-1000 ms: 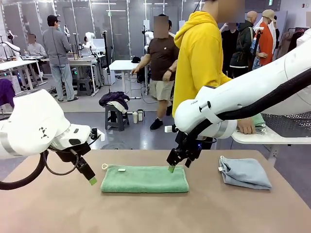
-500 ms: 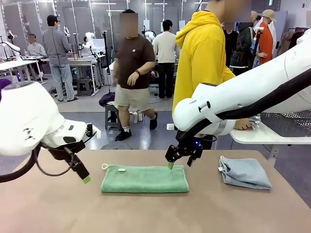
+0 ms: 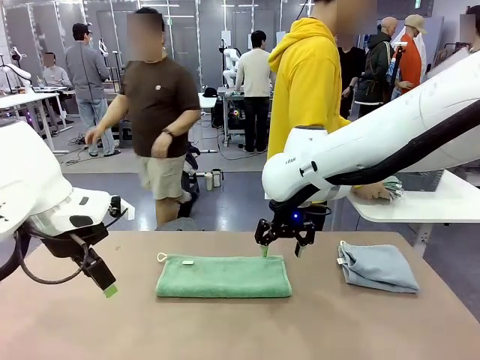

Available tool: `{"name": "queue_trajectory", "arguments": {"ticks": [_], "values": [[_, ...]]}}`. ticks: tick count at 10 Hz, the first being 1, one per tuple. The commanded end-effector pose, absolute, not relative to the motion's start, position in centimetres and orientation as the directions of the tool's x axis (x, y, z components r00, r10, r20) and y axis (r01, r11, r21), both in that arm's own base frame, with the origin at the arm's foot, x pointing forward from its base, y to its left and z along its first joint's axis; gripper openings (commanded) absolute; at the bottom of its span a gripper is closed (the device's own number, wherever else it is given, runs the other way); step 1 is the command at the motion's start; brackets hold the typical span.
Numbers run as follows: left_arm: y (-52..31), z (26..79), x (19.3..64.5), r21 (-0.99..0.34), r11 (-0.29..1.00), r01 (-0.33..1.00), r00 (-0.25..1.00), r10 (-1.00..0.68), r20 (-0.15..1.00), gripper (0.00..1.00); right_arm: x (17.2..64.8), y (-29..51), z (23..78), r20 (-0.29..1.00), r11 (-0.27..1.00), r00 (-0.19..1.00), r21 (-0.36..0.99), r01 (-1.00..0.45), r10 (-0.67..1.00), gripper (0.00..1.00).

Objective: Fold the towels and place them in the basket.
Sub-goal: When a person lays out a Towel with hook on the table, fold it in half twice.

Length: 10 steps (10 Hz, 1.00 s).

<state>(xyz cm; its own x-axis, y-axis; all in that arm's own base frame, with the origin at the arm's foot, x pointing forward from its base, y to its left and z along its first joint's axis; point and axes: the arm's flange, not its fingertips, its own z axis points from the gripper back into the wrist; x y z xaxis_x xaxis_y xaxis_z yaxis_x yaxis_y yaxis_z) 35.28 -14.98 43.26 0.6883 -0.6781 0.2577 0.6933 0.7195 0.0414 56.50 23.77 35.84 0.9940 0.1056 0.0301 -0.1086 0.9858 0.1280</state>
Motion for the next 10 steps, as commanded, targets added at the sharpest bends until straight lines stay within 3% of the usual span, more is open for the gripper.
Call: {"name": "queue_trajectory", "arguments": {"ticks": [1, 3, 4, 10], "values": [[-13.8, 42.5, 31.1, 0.083, 0.739, 0.669, 0.708, -0.667, 0.23, 1.0, 58.5, 24.5, 34.9, 0.001, 0.994, 1.0, 0.105, -0.009, 0.008, 1.0], [-13.9, 42.9, 31.0, 0.083, 0.743, 0.664, 0.715, -0.664, 0.219, 1.0, 59.5, 24.3, 33.6, -0.023, 0.996, 0.999, 0.079, 0.034, -0.032, 1.0], [-14.8, 44.4, 34.5, 0.065, 0.722, 0.688, 0.69, -0.68, 0.246, 1.0, 59.6, 24.2, 33.1, -0.037, 0.996, 0.999, 0.074, 0.04, -0.037, 1.0], [-14.8, 44.4, 34.5, 0.065, 0.722, 0.688, 0.69, -0.68, 0.246, 1.0, 59.6, 23.8, 30.7, -0.058, 0.997, 0.996, 0.035, 0.073, -0.071, 1.0]]}}
